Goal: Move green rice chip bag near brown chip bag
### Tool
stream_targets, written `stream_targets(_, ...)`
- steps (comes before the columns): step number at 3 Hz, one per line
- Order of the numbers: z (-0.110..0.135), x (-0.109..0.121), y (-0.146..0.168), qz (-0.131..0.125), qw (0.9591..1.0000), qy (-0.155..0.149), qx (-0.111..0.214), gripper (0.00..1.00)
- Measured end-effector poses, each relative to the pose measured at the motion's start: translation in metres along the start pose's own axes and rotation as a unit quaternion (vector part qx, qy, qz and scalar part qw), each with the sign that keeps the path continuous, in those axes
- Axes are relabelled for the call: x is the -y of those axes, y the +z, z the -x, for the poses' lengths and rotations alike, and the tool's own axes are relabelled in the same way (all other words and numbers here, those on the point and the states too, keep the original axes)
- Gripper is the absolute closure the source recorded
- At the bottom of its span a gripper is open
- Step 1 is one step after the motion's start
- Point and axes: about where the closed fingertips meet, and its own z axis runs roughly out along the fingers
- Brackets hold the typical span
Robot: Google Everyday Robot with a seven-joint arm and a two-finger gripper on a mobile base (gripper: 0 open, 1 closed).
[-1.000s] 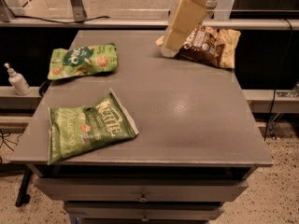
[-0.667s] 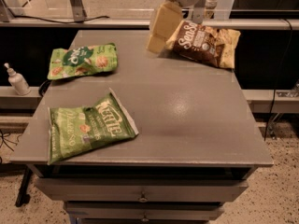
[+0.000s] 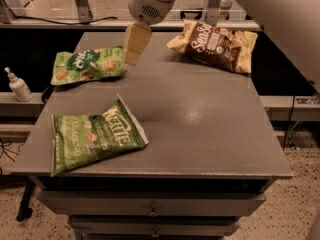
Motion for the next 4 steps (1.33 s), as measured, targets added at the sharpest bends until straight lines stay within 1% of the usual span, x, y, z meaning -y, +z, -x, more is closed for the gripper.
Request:
stream_targets(1,0.020,0.008,0.042,0.014,0.9999,0.005,0.002,0.00)
stream_targets(2,0.039,0.010,0.083,0.037,0.9986,0.036,0.013,0.00)
stream_targets(3,0.048,0.016,0.118,0.049,0.9955,0.076,0.028,0.00)
stream_targets(4,0.047,0.027,0.146,0.056,0.9917,0.110,0.038,0.00)
